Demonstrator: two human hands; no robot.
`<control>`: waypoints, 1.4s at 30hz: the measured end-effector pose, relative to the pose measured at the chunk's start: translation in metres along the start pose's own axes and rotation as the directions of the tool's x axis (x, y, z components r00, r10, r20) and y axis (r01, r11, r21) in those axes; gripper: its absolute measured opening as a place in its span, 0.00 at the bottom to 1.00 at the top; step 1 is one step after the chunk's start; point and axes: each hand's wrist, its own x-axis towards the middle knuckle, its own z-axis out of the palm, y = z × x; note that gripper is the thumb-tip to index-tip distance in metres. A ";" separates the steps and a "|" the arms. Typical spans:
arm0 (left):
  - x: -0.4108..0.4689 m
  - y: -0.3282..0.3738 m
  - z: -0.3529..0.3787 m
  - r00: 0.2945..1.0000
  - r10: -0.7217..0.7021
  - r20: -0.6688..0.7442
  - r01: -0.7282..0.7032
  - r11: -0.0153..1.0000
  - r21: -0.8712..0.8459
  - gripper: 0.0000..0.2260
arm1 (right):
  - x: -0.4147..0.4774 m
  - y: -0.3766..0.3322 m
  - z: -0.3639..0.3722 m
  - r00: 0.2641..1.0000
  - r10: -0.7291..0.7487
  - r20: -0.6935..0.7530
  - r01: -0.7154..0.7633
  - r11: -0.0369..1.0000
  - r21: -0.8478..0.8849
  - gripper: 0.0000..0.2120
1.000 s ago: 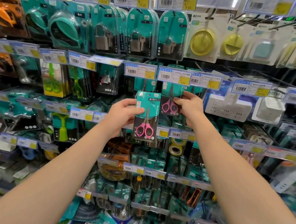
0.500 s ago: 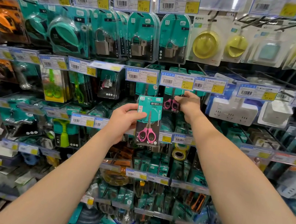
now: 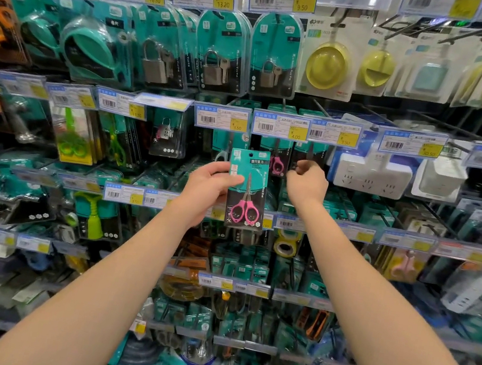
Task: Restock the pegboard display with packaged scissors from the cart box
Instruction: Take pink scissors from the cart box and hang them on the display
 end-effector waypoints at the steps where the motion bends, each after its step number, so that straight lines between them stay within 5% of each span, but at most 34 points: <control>1: 0.001 0.000 0.002 1.000 -0.002 0.003 0.002 1.000 0.002 0.11 | -0.006 0.002 -0.001 1.000 -0.003 -0.006 0.003 1.000 -0.006 0.12; 6: 0.007 -0.004 0.014 1.000 -0.010 0.004 0.010 1.000 0.011 0.14 | -0.034 0.012 -0.006 0.966 0.020 0.257 -0.084 0.967 0.241 0.06; 9: 0.009 -0.007 0.024 1.000 -0.014 0.003 0.014 1.000 0.006 0.14 | -0.044 0.020 -0.008 0.933 -0.092 0.347 0.009 0.973 0.232 0.11; 20: 0.009 -0.010 0.037 1.000 0.014 0.006 -0.015 0.999 0.047 0.10 | -0.033 0.010 -0.021 0.946 -0.107 0.306 -0.004 0.940 0.341 0.06; 33: 0.016 0.004 0.034 0.995 0.099 -0.015 -0.097 0.992 0.081 0.07 | -0.022 -0.009 -0.023 0.939 -0.150 0.311 0.013 0.916 0.401 0.14; 42: 0.015 0.006 0.028 0.990 0.138 -0.028 -0.136 0.988 0.073 0.08 | -0.024 -0.014 -0.020 0.931 -0.218 0.295 0.074 0.899 0.431 0.10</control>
